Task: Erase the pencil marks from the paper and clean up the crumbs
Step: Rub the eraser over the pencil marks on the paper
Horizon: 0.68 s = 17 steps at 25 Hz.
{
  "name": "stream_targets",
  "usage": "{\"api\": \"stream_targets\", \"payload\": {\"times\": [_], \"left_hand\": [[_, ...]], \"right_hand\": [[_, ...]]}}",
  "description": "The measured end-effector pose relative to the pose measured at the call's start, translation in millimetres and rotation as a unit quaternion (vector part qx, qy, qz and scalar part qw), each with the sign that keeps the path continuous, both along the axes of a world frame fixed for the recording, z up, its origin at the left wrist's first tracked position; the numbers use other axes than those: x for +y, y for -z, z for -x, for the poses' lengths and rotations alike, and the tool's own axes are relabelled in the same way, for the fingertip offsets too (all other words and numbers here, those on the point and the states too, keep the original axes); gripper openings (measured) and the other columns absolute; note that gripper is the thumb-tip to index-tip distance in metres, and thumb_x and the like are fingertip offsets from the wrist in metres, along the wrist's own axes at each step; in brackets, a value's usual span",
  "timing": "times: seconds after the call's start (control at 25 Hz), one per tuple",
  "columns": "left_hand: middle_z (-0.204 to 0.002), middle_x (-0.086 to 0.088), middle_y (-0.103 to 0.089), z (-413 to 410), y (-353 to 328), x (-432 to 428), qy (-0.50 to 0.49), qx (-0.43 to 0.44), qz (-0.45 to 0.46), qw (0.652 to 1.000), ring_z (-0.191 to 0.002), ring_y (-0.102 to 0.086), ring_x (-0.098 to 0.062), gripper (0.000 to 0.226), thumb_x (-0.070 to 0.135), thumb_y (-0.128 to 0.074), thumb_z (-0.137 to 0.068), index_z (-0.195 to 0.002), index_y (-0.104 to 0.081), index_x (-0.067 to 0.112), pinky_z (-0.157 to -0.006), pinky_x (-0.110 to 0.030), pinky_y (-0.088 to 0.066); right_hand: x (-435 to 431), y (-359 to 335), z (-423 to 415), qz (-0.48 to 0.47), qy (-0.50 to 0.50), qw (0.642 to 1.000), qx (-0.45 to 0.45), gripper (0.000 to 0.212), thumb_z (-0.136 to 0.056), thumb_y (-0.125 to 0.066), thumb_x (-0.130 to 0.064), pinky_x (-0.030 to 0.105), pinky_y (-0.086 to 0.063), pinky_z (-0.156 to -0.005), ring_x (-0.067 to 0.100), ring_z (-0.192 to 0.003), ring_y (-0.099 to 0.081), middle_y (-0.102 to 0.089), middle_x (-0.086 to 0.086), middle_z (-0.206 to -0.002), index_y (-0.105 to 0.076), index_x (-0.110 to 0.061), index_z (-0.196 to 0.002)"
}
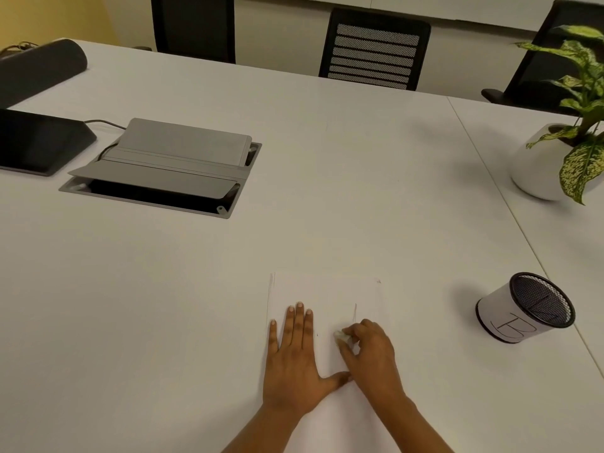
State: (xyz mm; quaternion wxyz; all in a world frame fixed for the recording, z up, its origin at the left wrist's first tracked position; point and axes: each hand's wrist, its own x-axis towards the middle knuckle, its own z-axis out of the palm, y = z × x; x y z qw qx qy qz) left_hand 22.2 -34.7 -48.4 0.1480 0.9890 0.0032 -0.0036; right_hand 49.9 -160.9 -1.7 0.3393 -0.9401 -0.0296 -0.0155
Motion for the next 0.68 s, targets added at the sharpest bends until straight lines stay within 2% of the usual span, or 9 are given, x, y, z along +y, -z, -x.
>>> {"api": "stream_targets", "payload": {"times": [0.12, 0.2, 0.36, 0.44, 0.52, 0.68], "left_hand": [[-0.146, -0.014, -0.036, -0.3, 0.2, -0.2, 0.001, 0.002, 0.001, 1.0, -0.138, -0.019, -0.024, 0.116, 0.092, -0.023, -0.063, -0.14, -0.03, 0.006, -0.105, -0.051, -0.018], [-0.145, -0.014, -0.036, 0.4, -1.2, 0.1, -0.001, 0.001, 0.0, 1.0, -0.138, -0.018, -0.024, 0.11, 0.088, -0.019, -0.069, -0.139, -0.032, 0.005, -0.106, -0.05, -0.017], [-0.145, -0.015, -0.038, 1.1, -0.6, 0.3, 0.0, -0.021, -0.007, 1.0, -0.14, -0.008, -0.021, 0.084, 0.063, -0.005, -0.085, -0.138, -0.032, 0.004, -0.108, -0.049, -0.015], [-0.145, -0.015, -0.037, 0.6, -0.6, 0.8, 0.0, -0.016, -0.008, 1.0, -0.14, -0.009, -0.021, 0.09, 0.069, -0.008, -0.083, -0.138, -0.035, 0.004, -0.108, -0.048, -0.015], [-0.145, -0.014, -0.037, 0.1, 0.1, 0.7, 0.001, -0.006, -0.005, 1.0, -0.139, -0.011, -0.021, 0.103, 0.082, -0.015, -0.075, -0.138, -0.038, 0.004, -0.107, -0.049, -0.017], [-0.147, -0.013, -0.033, -0.1, 0.0, -0.3, -0.003, 0.011, 0.003, 1.0, -0.139, -0.013, -0.022, 0.117, 0.093, -0.025, -0.063, -0.141, -0.029, 0.006, -0.106, -0.051, -0.017]], "right_hand": [[-0.1, -1.6, -11.1, 0.004, 0.044, 0.999, -0.012, 0.009, -0.08, -0.065, -0.011, 0.007, -0.029, -0.058, 0.014, -0.068, -0.048, -0.05, -0.002, -0.068, -0.064, -0.004, -0.075], [7.4, -1.1, -4.4, 0.006, 0.046, 0.999, -0.01, 0.01, -0.082, -0.062, -0.011, 0.006, -0.029, -0.057, 0.014, -0.067, -0.046, -0.049, -0.002, -0.068, -0.063, -0.004, -0.075], [21.9, 4.7, 25.6, -0.013, -0.02, 1.0, 0.003, 0.009, -0.083, -0.061, -0.015, 0.004, -0.027, -0.063, 0.014, -0.072, -0.047, -0.05, -0.005, -0.074, -0.064, -0.007, -0.08], [18.6, 5.5, 22.6, -0.011, -0.02, 1.0, -0.001, 0.009, -0.082, -0.062, -0.015, 0.005, -0.029, -0.063, 0.014, -0.072, -0.048, -0.05, -0.004, -0.073, -0.064, -0.007, -0.078], [10.5, 3.7, 11.1, -0.009, -0.002, 1.0, -0.001, 0.01, -0.082, -0.062, -0.015, 0.007, -0.03, -0.06, 0.013, -0.071, -0.048, -0.05, -0.003, -0.071, -0.064, -0.007, -0.077], [-7.9, -2.2, -19.0, -0.003, 0.071, 0.997, -0.007, 0.014, -0.082, -0.063, -0.015, 0.009, -0.03, -0.055, 0.016, -0.065, -0.049, -0.052, 0.001, -0.068, -0.062, -0.003, -0.073]]}}
